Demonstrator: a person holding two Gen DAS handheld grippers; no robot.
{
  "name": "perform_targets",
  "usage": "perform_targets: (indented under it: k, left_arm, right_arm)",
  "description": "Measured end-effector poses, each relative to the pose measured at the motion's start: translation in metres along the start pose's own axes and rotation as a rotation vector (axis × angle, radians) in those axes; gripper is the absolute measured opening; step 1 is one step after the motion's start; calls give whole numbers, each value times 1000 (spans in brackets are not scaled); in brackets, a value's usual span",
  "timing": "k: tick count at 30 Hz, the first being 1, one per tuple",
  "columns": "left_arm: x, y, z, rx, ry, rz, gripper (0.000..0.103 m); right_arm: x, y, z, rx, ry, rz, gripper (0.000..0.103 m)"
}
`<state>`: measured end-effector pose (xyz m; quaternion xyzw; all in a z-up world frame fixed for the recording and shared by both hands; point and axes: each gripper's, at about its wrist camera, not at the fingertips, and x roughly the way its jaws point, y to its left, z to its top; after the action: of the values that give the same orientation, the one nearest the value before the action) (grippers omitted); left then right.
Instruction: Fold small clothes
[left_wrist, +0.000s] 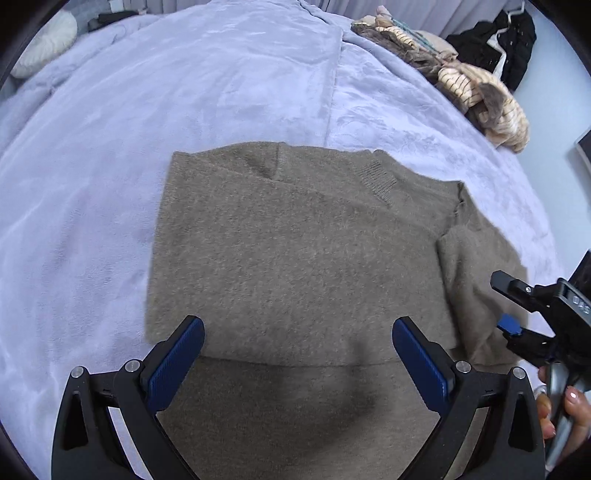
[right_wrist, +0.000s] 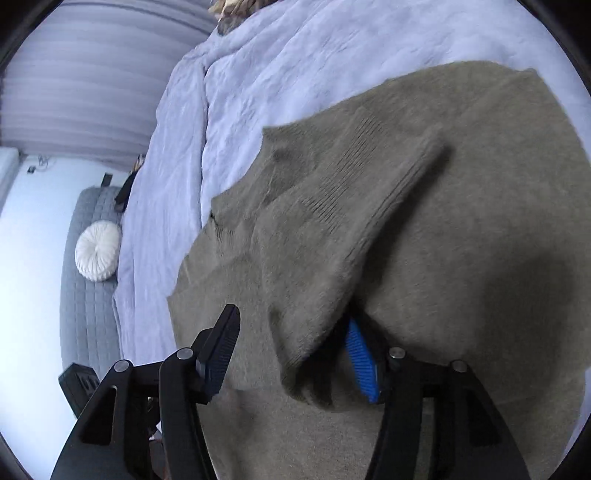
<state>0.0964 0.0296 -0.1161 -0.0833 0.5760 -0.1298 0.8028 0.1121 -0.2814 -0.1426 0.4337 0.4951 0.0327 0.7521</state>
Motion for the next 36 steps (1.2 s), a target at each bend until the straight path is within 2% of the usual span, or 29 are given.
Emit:
perform_targets:
  k: [1,2,3,4,6,7,10,13,14,16,17,21,24,29,33,34,35,36]
  left_arm:
    - [-2,5,0,-20,4,-46,102]
    - [4,8,4,-49,13,-107,102]
    - [7,13,6,-80,23,-173,102]
    - [8,18,8,-110,31,-235,102]
    - [16,27,11,-176,51,-358,102]
    - [19,31,11,-206,59,-407,102]
    - [22,42,10,-277,65,-507,102]
    - [27,54,12,-357,68,-586,102]
    - [27,56,12,-367,70,-594,102]
    - [29,53,15,-363,77,-590,102]
    - [28,51,15,-355,80,-583,102]
    - [32,42,21,-318,90,-546,102]
    - [32,41,21,-294,98,-518,102]
    - [29,30,21,-201,115,-440,102]
    - [28,19,23,-138,118,-363,101]
    - [28,16,24,-130,112,-344,99]
    - [28,15,26,-117,106,-321,85]
    - [29,13,28,-105,108,-296,66]
  right_arm:
    - [-4,-3,5,33,-34,-4,59]
    - [-5,-6,10,58,-52,-5,53]
    - [-5,-5,16,69,-58,-12,27]
    - [-4,-2,16,52,-47,-25,9]
    - [2,18,15,-47,-24,-26,9]
    - [9,38,9,-143,-5,-22,9]
    - [29,79,-13,-347,70,-11,9]
    - [53,103,-43,-459,164,-13,13]
    - [64,106,-54,-483,212,-24,14]
    - [81,109,-71,-526,291,-58,33]
    - [85,109,-78,-539,314,-73,37]
    - [74,100,-77,-478,304,-51,47]
    - [49,71,-71,-367,274,-37,51]
    - [-10,-3,-84,-122,188,-64,53]
    - [-52,-70,-85,148,34,-17,53]
    - [-58,-82,-85,196,-1,-3,53]
    - [-62,-89,-82,237,-33,10,53]
    - [-66,-98,-79,281,-68,24,53]
